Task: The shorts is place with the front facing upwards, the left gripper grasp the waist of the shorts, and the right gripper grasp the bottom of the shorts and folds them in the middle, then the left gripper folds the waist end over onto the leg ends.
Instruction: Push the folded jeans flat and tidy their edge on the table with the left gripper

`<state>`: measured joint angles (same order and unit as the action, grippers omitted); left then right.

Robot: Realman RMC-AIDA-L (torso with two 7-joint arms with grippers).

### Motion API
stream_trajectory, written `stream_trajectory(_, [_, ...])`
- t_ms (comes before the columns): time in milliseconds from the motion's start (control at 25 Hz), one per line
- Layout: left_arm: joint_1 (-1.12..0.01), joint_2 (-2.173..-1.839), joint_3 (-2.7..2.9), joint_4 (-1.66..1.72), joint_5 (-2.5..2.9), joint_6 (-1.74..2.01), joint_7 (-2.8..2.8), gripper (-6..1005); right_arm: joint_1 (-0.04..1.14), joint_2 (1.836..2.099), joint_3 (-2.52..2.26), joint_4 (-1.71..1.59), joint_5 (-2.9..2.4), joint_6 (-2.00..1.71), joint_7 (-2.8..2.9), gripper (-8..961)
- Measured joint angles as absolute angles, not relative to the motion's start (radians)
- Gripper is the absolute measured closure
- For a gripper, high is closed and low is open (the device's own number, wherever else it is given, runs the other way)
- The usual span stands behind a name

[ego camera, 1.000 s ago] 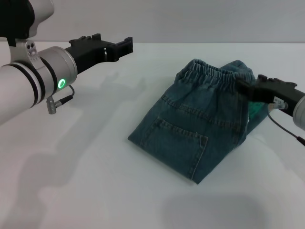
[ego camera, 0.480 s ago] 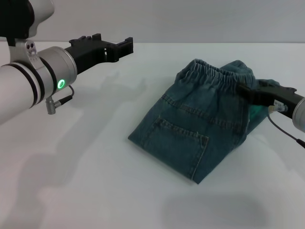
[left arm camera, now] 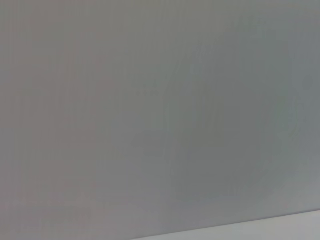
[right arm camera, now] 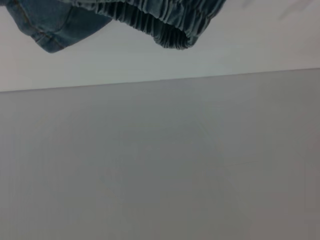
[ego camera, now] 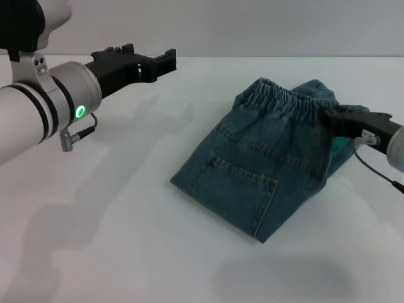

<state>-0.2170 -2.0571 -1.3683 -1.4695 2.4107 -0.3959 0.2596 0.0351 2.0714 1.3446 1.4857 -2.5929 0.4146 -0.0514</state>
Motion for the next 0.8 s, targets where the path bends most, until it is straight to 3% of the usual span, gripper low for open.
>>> stream_trajectory(440, [-0.215,-2.057,-1.368,-1.471,2.416,-0.396,0.26,156,0.016,2.069,1.349,1.494,-2.597,0.415,-0.054,879])
stream_trajectory(520, [-0.215,-2.057,-1.368,-1.471,2.416,-0.396,0.261,156,0.006,2.069,1.355,1.5,-2.597,0.414,-0.054,955])
stream_trajectory(800, [-0.215,-2.057,-1.368,-1.47,2.414,-0.396,0.261,156,-0.038,2.072,1.388,1.548,-2.632,0.415,-0.055,912])
